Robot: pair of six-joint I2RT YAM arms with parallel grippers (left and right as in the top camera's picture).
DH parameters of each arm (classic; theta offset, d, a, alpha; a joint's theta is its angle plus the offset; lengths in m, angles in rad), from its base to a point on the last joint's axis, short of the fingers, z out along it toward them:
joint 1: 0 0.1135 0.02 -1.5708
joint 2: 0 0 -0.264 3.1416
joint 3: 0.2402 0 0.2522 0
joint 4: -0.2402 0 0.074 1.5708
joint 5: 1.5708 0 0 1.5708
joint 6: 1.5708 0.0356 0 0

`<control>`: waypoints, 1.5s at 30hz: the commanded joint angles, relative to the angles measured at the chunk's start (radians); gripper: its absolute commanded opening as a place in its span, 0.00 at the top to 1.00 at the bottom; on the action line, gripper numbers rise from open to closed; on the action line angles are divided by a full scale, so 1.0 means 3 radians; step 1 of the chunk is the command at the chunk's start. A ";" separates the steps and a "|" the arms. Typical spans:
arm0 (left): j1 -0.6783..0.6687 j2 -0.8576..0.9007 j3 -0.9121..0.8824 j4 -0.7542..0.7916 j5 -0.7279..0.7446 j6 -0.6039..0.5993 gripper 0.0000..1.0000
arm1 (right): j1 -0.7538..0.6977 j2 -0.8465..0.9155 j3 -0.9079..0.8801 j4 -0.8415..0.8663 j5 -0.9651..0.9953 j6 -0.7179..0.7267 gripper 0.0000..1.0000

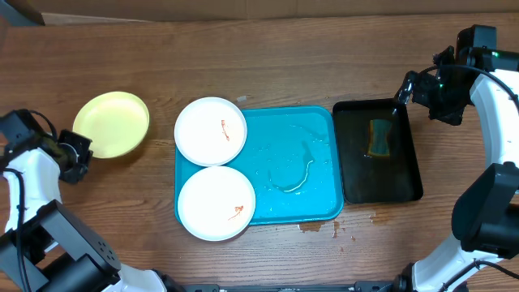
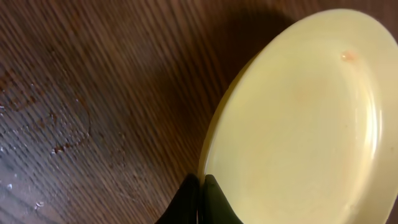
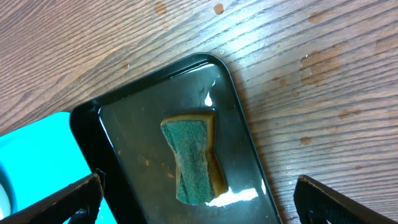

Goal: Clean dirty plates on tray and stack at the side
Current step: 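Move the left gripper back to the lower white plate on the teal tray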

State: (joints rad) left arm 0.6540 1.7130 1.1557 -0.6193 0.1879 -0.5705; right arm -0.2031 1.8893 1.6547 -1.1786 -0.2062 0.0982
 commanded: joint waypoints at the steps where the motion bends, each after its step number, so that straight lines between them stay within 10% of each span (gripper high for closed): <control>1: -0.0038 -0.0084 -0.0219 0.0216 -0.0127 -0.0078 0.96 | 0.0000 -0.0106 0.0039 0.0011 -0.0013 0.0000 0.00; 10: -0.0141 -0.0060 -0.0445 0.0565 -0.0128 -0.0093 0.93 | 0.0000 -0.0106 0.0039 0.0011 -0.0013 0.0000 0.00; 16: -0.0163 -0.0060 -0.0445 0.0530 0.0122 0.0167 0.35 | 0.0000 -0.0106 0.0039 0.0011 -0.0013 0.0000 0.00; 27: -0.0237 -0.0080 -0.0261 0.0197 0.3123 0.1041 0.09 | 0.0000 -0.0106 0.0039 0.0011 -0.0013 0.0000 0.00; 39: -0.1319 -0.0468 0.0601 -0.2310 0.0308 0.0965 0.04 | 0.0000 -0.0106 0.0039 0.0011 -0.0013 0.0000 0.00; 45: -0.1751 -0.0581 0.0514 -0.2731 0.0089 0.0778 0.05 | 0.0000 -0.0106 0.0039 0.0011 -0.0013 0.0000 0.00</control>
State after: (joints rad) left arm 0.1856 1.5719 1.3243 -1.4059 0.3328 -0.2935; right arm -0.2031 1.8893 1.6547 -1.1786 -0.2058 0.0986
